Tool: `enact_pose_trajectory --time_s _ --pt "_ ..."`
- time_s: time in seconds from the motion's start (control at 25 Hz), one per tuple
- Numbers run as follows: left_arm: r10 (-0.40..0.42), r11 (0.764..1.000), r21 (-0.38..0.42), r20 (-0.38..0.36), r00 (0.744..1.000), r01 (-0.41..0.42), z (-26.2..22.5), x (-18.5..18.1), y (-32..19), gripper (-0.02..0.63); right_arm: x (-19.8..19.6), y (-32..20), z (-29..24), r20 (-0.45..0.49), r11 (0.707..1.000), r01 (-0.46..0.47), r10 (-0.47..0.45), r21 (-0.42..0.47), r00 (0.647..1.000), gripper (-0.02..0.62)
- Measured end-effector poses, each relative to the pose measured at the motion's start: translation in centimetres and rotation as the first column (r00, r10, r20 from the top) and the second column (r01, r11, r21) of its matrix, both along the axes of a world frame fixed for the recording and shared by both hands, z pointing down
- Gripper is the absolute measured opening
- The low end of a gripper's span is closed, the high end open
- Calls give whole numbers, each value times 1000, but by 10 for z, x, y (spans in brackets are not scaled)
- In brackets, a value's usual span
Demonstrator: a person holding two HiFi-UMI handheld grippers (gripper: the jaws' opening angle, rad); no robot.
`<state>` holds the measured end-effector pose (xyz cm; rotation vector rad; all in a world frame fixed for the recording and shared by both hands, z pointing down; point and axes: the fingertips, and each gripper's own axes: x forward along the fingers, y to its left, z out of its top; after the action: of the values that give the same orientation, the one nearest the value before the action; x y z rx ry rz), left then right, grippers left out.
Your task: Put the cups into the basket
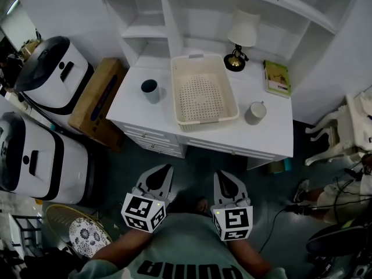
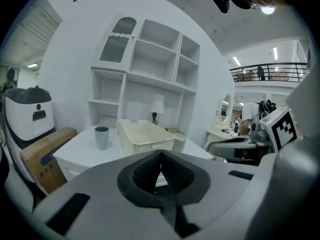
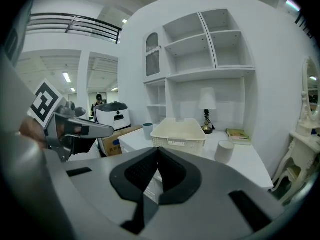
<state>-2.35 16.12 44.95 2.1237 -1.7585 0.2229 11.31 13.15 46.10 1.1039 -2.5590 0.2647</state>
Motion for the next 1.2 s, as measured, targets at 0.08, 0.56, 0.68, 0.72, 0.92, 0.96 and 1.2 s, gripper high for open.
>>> enact_pose_trajectory --time_s 0.08,0.56,0.68,0.72,0.92,0.96,1.2 --pt "-8 1000 -7 1 1000 8 1 -1 -2 8 -1 -3 1 0 1000 9 -9 -7 1000 14" --pt "16 1000 -7 0 1000 -16 7 -28 -61 8 -15 -40 3 -25 1000 -17 17 -1 1000 14" --pt "56 998 10 7 998 -56 -1 -30 -87 8 -19 -60 -2 -29 999 -47 47 8 998 14" --pt "69 998 15 8 998 -69 -3 -32 -95 8 -21 -67 -4 -30 998 -59 59 10 998 14" --pt "93 995 21 7 996 -93 -7 -48 -128 8 -34 -94 -9 -37 996 -90 90 14 995 14" --pt "94 995 21 4 996 -94 -7 -51 -134 8 -37 -99 -10 -40 995 -95 95 13 995 14" --pt "103 994 23 -18 994 -103 -4 -74 -158 8 -56 -119 -11 -57 993 -113 113 18 992 14"
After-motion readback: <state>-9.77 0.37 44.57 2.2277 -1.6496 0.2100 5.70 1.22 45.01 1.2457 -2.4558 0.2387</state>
